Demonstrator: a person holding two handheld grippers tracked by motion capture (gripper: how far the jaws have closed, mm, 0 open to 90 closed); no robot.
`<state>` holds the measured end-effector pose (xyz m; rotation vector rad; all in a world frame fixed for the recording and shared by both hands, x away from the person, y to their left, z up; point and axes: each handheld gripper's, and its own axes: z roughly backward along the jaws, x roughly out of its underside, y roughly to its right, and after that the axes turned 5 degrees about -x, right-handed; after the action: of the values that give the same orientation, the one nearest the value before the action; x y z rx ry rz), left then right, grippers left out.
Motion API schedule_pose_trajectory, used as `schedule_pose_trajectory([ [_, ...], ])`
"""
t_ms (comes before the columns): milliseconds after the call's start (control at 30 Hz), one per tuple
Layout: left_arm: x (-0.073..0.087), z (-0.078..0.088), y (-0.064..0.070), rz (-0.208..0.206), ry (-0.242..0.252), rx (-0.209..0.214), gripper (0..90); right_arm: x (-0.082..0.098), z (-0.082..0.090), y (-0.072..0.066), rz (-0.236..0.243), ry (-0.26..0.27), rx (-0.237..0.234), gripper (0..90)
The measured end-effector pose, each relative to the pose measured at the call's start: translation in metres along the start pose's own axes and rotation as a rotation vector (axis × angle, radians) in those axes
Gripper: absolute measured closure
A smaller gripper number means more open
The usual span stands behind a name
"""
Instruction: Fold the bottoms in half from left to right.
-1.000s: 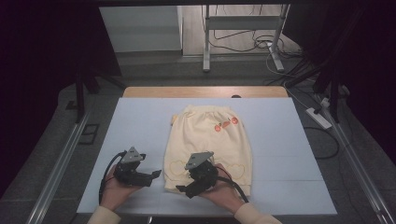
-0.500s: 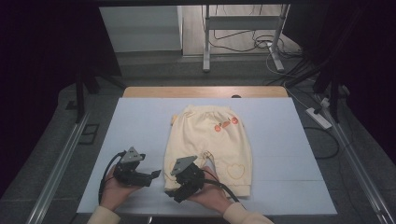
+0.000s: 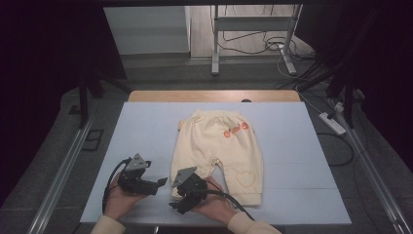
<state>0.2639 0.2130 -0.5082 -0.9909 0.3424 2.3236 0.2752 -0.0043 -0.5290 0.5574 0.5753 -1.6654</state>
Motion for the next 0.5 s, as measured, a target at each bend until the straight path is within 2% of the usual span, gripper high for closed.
schedule_pose_trajectory([
  [33, 0.0001, 0.0, -0.0001, 0.0, 0.001, 0.0, 10.7, 0.001, -0.0016, -0.0014, 0.01, 0.0, 0.018, 24.1],
  [233, 0.0006, -0.0003, -0.0013, 0.003, -0.001, 0.0, 10.7, 0.0029, -0.0004, -0.0008, 0.025, -0.011, 0.053, 36.2],
  [433, 0.0007, -0.0003, -0.001, 0.003, -0.001, -0.001, 10.7, 0.0033, 0.0058, 0.0025, 0.023, -0.032, 0.084, 55.7],
  [467, 0.0007, -0.0005, -0.0009, 0.003, 0.0, -0.001, 10.7, 0.0037, 0.0062, 0.0023, 0.024, -0.024, 0.091, 61.6],
  [500, 0.0007, -0.0008, -0.0008, 0.003, -0.001, -0.001, 10.7, 0.0033, 0.0082, 0.0023, 0.033, -0.039, 0.107, 65.3],
])
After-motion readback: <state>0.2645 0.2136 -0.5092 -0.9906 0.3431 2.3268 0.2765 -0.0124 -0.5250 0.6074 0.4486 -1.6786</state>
